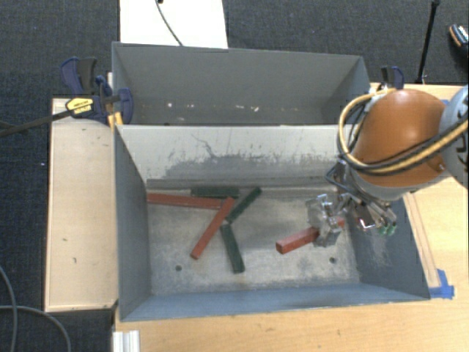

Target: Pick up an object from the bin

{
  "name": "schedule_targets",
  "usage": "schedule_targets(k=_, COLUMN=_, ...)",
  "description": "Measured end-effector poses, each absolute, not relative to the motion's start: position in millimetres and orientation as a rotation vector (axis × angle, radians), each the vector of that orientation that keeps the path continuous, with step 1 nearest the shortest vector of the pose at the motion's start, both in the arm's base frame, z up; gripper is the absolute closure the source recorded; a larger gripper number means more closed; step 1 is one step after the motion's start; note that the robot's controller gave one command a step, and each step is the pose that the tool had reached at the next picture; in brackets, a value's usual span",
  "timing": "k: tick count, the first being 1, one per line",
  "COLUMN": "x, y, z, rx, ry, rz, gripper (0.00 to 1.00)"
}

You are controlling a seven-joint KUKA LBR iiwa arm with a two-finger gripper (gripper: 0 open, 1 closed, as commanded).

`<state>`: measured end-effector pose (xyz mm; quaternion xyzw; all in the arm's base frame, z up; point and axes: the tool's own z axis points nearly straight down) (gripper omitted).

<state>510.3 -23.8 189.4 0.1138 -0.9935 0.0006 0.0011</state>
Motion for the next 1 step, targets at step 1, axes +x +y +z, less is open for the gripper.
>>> schedule_targets(k=1, x=526.8, y=-18.9, z=337.0, rx=0.352, ry=-3.135, rz=0.003, gripper=1.0)
